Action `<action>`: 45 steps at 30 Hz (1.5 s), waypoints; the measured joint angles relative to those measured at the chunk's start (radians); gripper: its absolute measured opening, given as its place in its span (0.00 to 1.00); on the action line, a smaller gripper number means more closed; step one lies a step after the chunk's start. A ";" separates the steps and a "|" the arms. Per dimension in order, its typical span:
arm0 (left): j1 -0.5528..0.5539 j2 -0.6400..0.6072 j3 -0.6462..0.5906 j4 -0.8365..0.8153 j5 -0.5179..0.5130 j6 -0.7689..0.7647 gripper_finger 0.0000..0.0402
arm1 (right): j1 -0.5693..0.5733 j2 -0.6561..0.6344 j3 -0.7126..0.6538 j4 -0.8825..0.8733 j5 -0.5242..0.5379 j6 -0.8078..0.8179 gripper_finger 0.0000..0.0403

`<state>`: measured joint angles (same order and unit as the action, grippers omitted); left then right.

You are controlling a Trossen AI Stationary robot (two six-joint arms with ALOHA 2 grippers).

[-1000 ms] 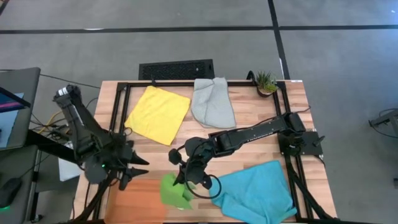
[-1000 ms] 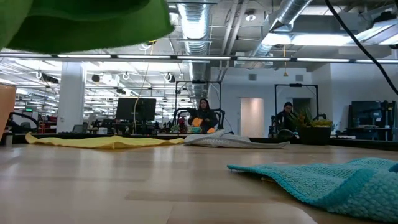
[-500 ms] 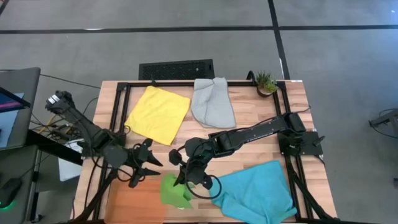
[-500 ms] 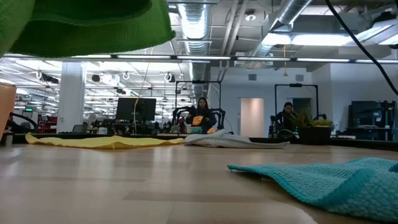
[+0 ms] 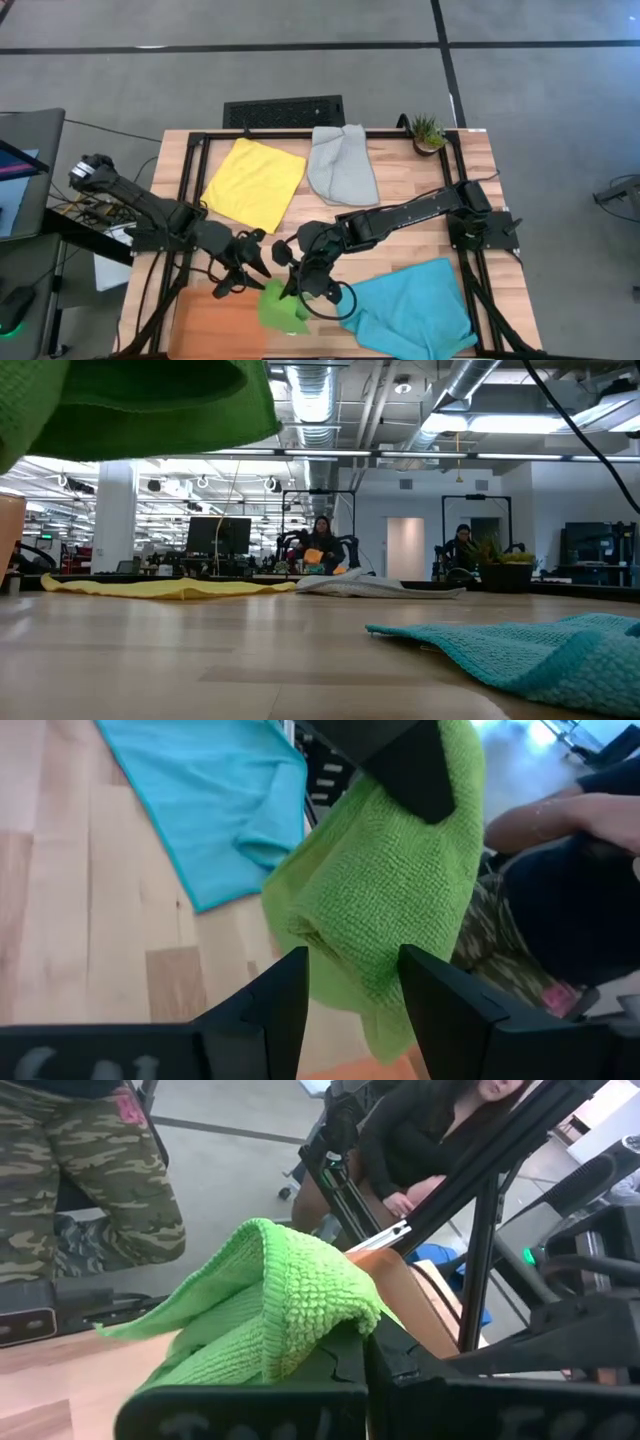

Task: Fold microfiber towels
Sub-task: Put the folded green towel into the orange bin

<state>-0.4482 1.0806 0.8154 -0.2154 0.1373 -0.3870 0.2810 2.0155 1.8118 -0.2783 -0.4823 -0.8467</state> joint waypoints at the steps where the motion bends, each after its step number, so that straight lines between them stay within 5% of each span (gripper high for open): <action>1: 0.008 0.003 0.000 -0.002 0.010 -0.001 0.37 | 0.000 0.000 0.000 0.000 0.000 0.000 0.00; 11: 0.022 0.032 0.001 0.068 0.173 -0.018 0.37 | -0.002 0.000 0.000 -0.006 0.009 0.000 0.00; 26: 0.025 0.085 0.000 0.069 0.120 -0.057 0.37 | -0.002 0.000 0.000 -0.006 0.013 0.000 0.00; 37: 0.022 0.084 0.000 -0.071 0.087 -0.261 0.37 | -0.002 0.000 0.000 -0.006 0.012 0.000 0.00; 45: 0.020 0.084 0.000 -0.019 0.160 -0.226 0.37 | -0.002 0.000 0.000 -0.005 0.012 0.000 0.00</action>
<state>-0.4282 1.1648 0.8158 -0.2348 0.2977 -0.6130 0.2790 2.0151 1.8118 -0.2836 -0.4702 -0.8463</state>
